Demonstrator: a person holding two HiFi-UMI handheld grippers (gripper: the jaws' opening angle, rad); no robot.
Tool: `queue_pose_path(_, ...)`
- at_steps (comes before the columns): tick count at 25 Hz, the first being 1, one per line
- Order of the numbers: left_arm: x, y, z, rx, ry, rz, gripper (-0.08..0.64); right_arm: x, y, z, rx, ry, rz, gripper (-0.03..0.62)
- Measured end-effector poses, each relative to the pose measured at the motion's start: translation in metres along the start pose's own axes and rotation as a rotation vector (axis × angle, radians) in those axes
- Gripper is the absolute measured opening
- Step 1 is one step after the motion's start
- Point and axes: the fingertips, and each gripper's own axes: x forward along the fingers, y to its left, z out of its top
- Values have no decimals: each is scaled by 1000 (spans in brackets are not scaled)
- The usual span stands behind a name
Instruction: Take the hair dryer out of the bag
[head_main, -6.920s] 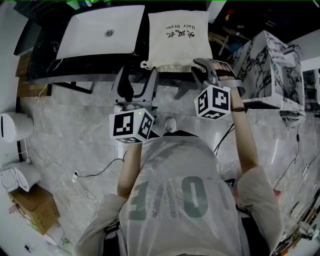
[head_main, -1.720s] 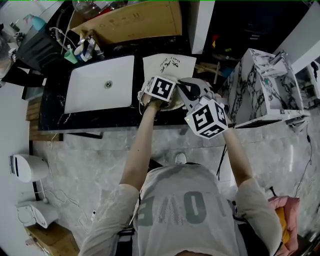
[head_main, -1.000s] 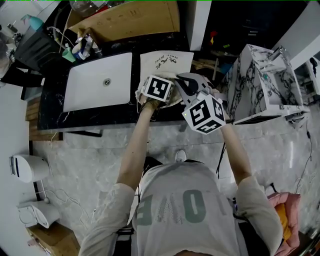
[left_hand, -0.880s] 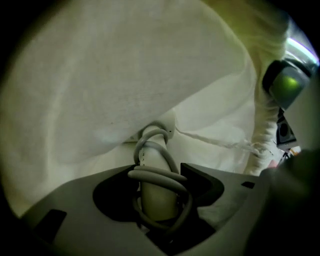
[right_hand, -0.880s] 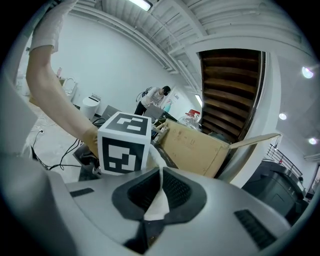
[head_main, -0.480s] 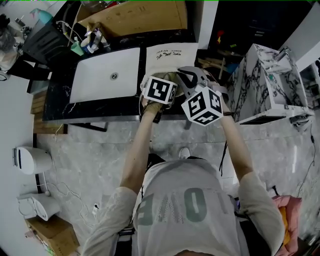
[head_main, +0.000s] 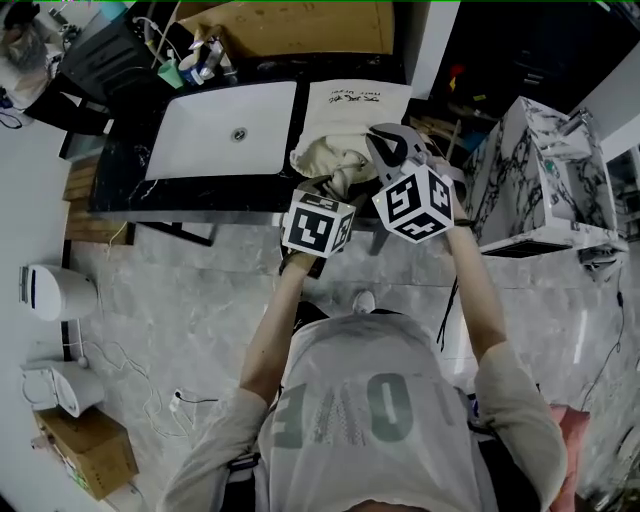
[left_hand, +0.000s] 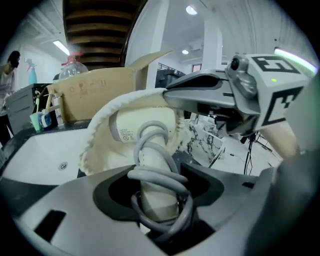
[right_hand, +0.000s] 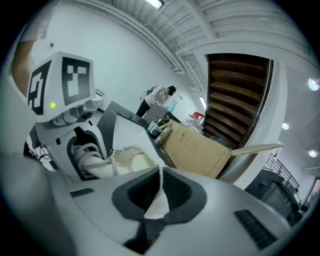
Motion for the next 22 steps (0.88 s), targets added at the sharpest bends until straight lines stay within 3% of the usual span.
queue_pose_path(7,-35,-14,-36,-27,-71,10,284,2,2,-1,-6,0,10,43)
queue_pose_path(14,-67,-23,-68,5,-139,47,285,5,5,-5,-7,16,20,43)
queue_pose_path(17,-76,-22,-71,-24,-162,53,284,6,5,-8,-13,27,20,43)
queue_pose_path(22,-99,2,-57,-19,-232,127,284,8,9,-7,-23,35,26,43)
